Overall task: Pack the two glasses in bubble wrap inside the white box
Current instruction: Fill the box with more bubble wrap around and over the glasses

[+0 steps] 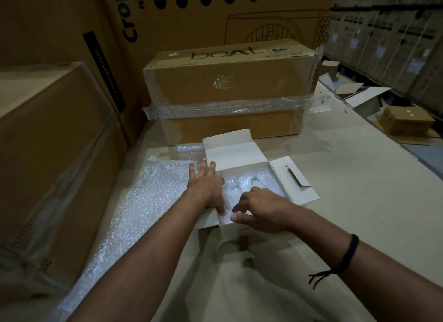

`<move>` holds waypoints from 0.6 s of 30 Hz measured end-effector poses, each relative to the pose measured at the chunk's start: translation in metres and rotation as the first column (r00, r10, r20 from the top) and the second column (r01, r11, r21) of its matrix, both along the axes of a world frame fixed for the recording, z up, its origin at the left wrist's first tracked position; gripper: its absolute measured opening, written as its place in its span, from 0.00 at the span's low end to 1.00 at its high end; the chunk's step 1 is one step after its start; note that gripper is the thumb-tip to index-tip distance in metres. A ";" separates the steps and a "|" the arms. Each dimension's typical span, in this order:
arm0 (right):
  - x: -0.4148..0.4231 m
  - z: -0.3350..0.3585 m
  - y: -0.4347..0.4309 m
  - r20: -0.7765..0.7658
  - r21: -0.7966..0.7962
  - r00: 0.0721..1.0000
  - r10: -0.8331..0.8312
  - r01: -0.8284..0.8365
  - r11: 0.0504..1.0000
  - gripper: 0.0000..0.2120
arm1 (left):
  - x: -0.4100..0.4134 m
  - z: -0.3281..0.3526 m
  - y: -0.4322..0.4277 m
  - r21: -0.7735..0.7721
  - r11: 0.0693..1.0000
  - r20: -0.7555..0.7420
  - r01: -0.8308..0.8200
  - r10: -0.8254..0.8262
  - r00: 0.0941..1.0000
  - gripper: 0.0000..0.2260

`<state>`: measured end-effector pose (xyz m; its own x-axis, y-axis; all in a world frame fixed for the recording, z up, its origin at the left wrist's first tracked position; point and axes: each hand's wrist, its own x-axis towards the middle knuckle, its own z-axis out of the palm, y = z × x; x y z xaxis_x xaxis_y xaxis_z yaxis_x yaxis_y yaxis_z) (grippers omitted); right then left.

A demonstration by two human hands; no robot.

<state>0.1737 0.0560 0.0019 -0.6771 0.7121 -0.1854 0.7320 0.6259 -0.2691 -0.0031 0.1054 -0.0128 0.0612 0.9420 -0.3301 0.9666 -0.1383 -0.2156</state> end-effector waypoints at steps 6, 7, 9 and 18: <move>0.002 -0.007 -0.005 0.215 0.046 0.974 0.067 -0.079 0.996 0.26 | -0.010 0.002 0.003 -0.110 0.994 0.060 -0.020 0.027 0.998 0.49; -0.001 -0.008 -0.004 0.232 0.031 0.970 0.066 -0.075 0.997 0.27 | -0.009 0.002 0.002 -0.110 0.994 0.035 -0.015 0.019 0.999 0.51; -0.005 -0.007 -0.002 0.225 -0.004 0.974 0.027 -0.027 1.000 0.29 | -0.006 0.003 -0.001 -0.098 0.995 -0.018 -0.005 0.004 1.000 0.56; 0.012 -0.007 0.008 0.022 -0.085 0.998 -0.055 0.057 0.995 0.19 | 0.008 0.004 -0.011 -0.011 1.000 -0.054 0.018 -0.018 0.998 0.56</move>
<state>0.1853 0.0645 -0.0053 -0.6319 0.7300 -0.2604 0.7712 0.5589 -0.3047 0.0045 0.0945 -0.0092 0.0601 0.9373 -0.3433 0.9510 -0.1583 -0.2656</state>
